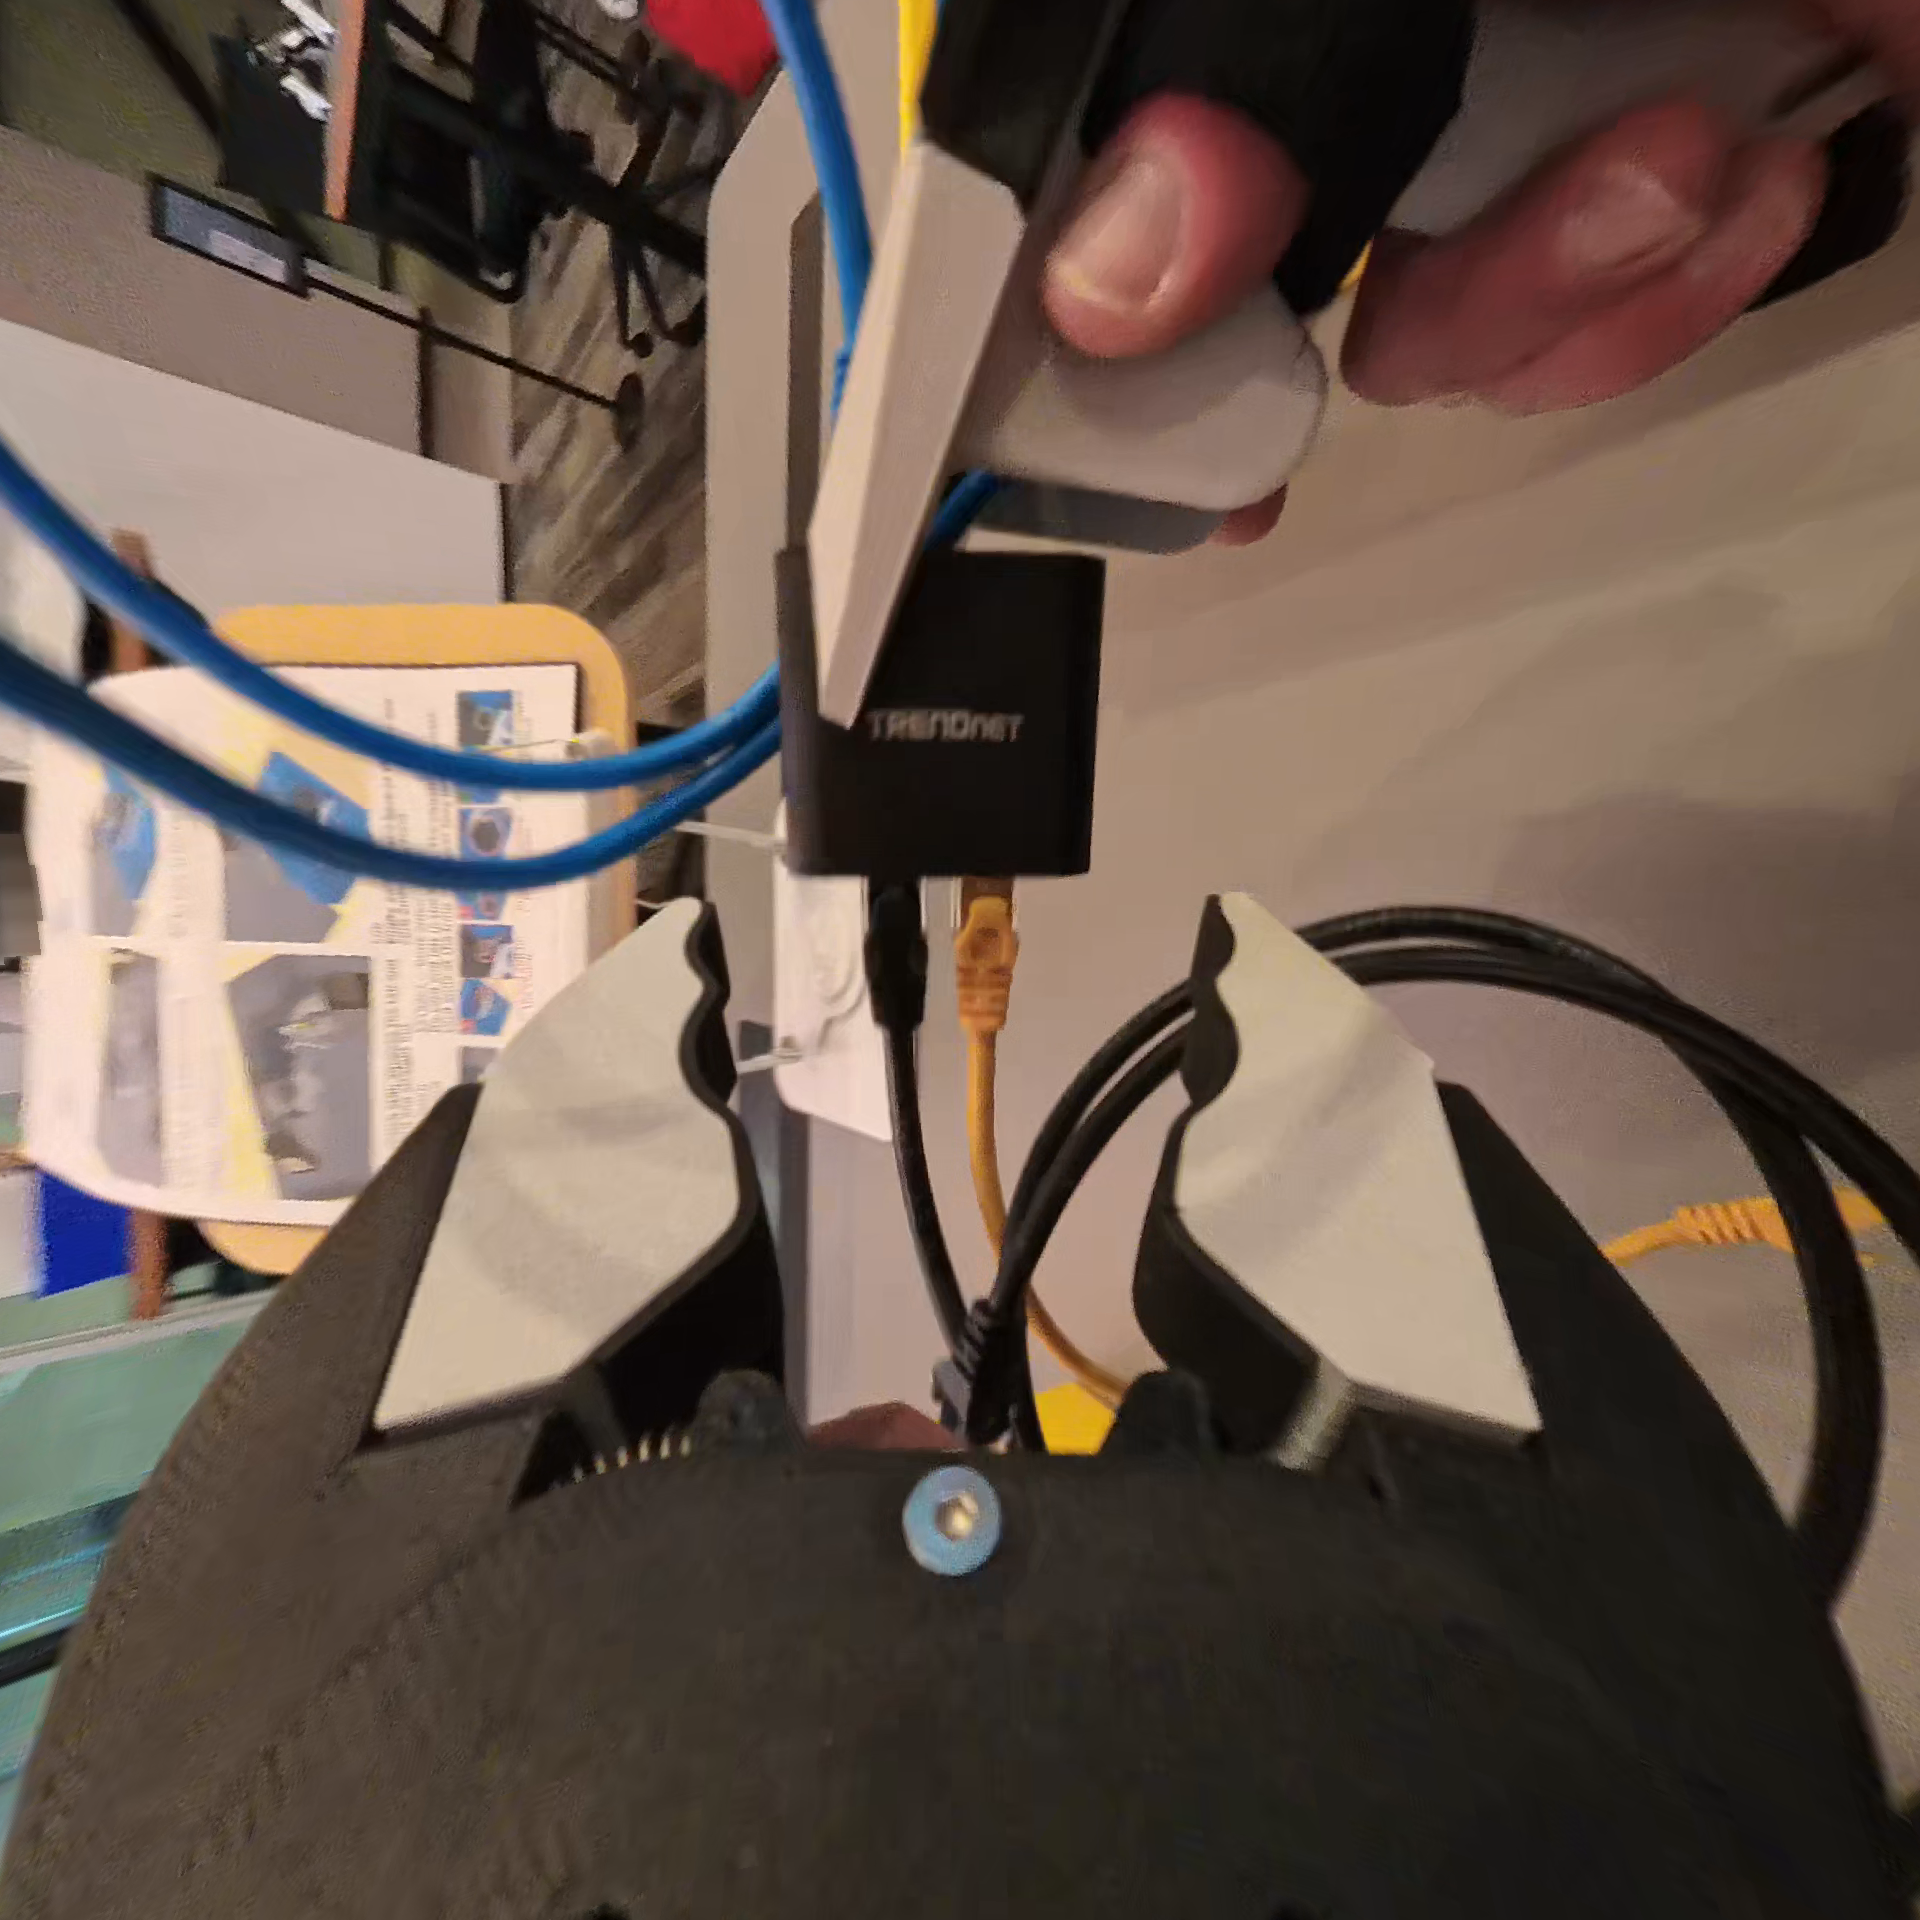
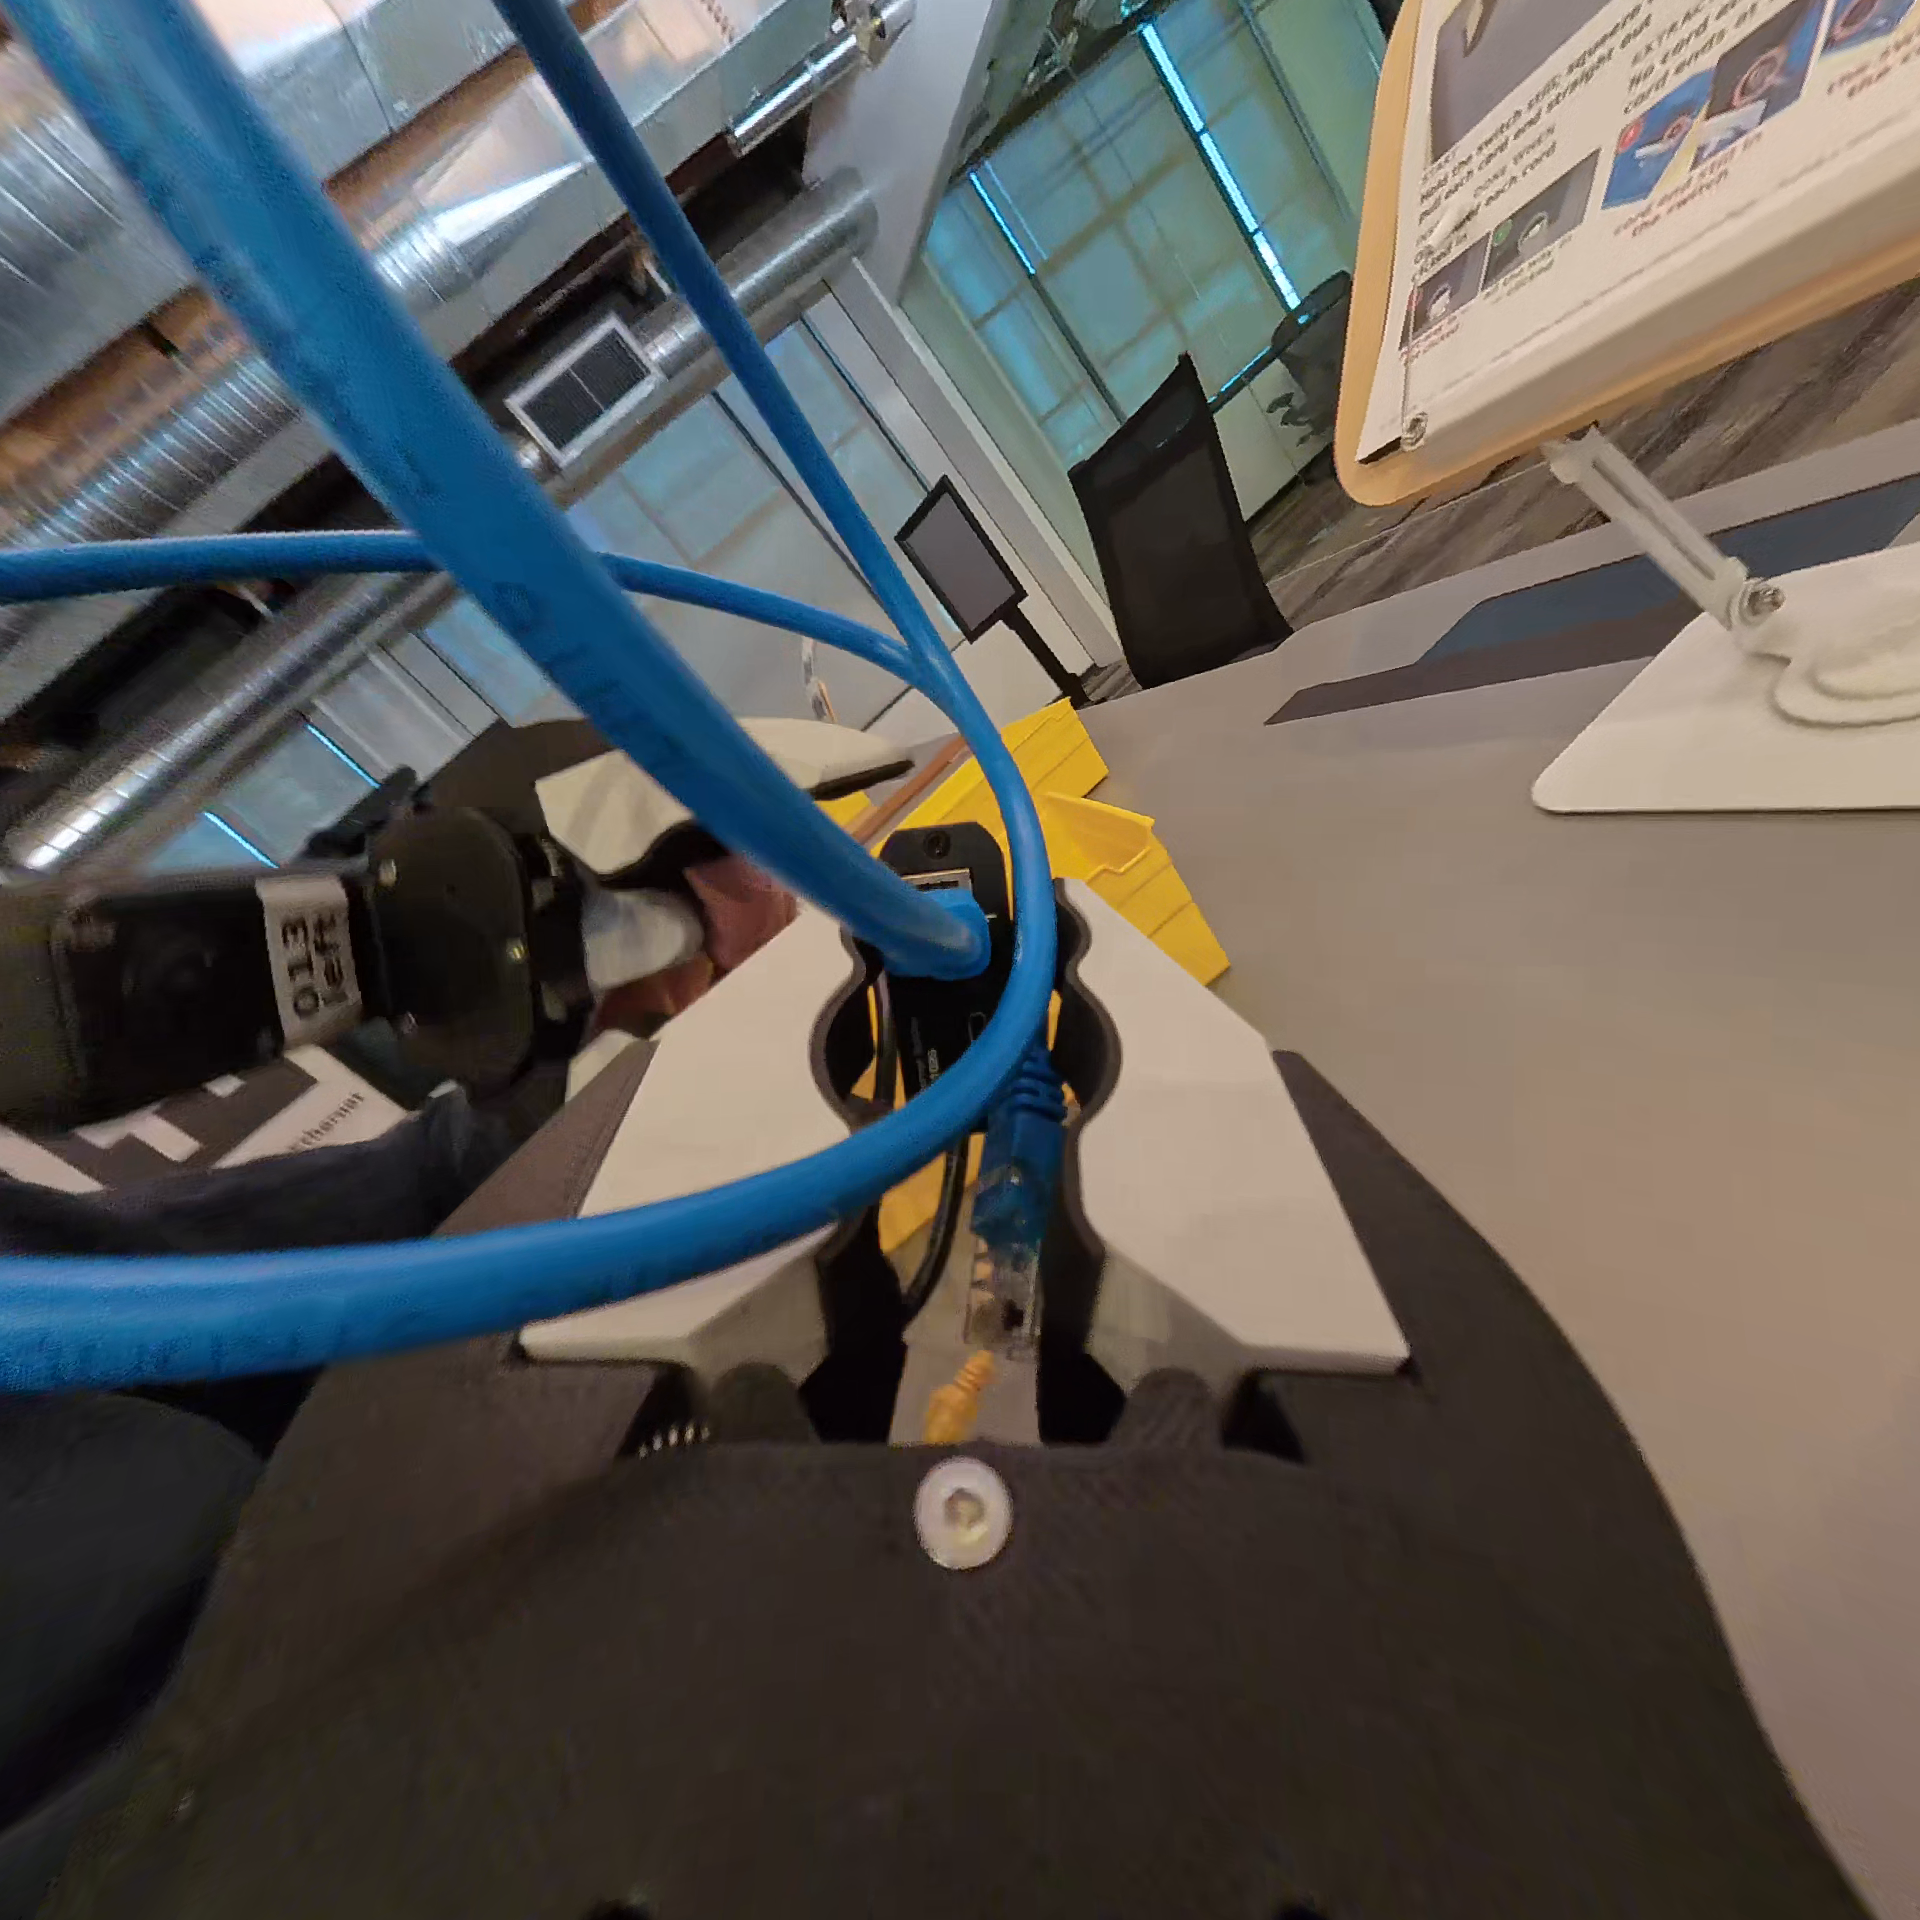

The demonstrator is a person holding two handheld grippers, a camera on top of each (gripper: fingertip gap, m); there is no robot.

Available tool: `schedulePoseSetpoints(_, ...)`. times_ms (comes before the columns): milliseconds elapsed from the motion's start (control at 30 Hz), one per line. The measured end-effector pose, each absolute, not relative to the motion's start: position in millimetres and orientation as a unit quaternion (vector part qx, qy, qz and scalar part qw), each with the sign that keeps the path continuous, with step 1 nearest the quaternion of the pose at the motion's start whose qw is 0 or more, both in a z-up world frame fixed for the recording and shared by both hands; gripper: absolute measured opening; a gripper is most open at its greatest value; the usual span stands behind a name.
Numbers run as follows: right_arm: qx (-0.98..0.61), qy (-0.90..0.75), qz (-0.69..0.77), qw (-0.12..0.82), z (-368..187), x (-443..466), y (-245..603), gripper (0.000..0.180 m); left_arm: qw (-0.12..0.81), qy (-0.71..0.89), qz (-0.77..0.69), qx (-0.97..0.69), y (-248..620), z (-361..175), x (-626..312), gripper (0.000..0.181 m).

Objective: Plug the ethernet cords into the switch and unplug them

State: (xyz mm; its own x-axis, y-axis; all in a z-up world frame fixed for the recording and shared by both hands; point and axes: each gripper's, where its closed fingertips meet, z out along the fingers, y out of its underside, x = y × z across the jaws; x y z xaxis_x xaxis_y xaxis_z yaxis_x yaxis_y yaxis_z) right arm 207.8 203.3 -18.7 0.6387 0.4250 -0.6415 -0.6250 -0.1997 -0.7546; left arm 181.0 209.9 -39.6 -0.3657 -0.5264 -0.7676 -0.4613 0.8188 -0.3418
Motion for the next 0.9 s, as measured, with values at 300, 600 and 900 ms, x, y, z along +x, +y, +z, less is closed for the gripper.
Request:
schedulePoseSetpoints(300,-0.638,0.096,0.478,0.596,-18.4,183.5,211.0,0.029,0.517,0.808,0.129,-0.25,227.5,-48.0,193.8,0.073)
schedulePoseSetpoints(600,-0.669,0.072,0.463,0.576,-34.3,170.7,219.3,0.031,0.423,0.85,0.074,-0.303,234.2,-71.5,178.6,0.067)
schedulePoseSetpoints(900,-0.744,0.014,0.33,0.582,-46.0,192.0,191.3,0.044,0.28,0.871,-0.06,-0.399,244.8,-81.8,151.4,0.067)
